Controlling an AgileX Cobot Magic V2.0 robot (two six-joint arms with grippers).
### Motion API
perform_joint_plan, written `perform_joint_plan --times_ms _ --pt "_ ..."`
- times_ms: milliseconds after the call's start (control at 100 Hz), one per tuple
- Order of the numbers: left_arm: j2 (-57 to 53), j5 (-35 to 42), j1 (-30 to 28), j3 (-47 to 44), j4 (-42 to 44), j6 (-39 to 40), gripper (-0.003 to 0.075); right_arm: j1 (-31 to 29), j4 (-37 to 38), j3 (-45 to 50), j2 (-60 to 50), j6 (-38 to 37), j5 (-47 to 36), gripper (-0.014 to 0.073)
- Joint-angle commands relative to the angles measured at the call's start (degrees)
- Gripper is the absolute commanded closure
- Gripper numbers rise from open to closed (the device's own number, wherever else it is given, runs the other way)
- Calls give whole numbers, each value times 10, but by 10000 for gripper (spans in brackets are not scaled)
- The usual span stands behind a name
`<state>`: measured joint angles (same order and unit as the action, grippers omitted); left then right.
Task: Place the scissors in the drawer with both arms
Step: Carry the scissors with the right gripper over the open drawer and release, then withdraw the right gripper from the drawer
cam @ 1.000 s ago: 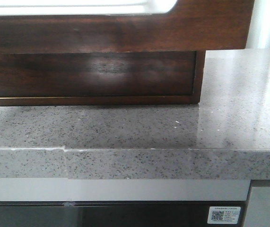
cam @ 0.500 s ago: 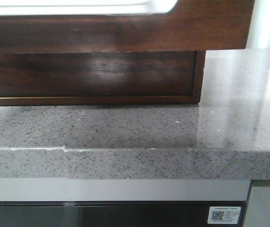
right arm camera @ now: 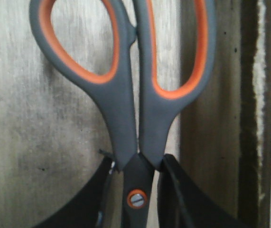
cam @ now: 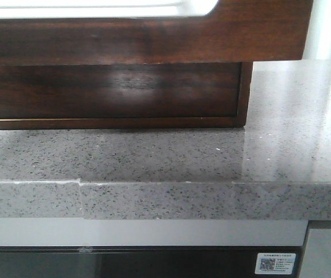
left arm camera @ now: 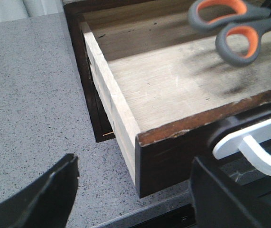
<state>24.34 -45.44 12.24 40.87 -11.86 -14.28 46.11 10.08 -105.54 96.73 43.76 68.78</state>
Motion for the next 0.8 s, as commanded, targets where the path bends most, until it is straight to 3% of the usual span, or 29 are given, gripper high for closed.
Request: perform_joint_plan --times_ms 0,160,430,600,790 --pt "5 43 6 18 -11 6 249 1 28 -17 -21 6 -19 547" --pt "5 43 6 18 -11 6 249 -1 35 -17 -21 6 -11 526" --pt "5 43 6 18 -11 6 249 -1 45 -17 -21 6 0 341" --pt "5 42 6 18 -11 6 249 -1 45 -29 -35 -20 17 340" --pt "5 42 6 18 -11 6 249 -9 45 -56 -81 -124 62 340"
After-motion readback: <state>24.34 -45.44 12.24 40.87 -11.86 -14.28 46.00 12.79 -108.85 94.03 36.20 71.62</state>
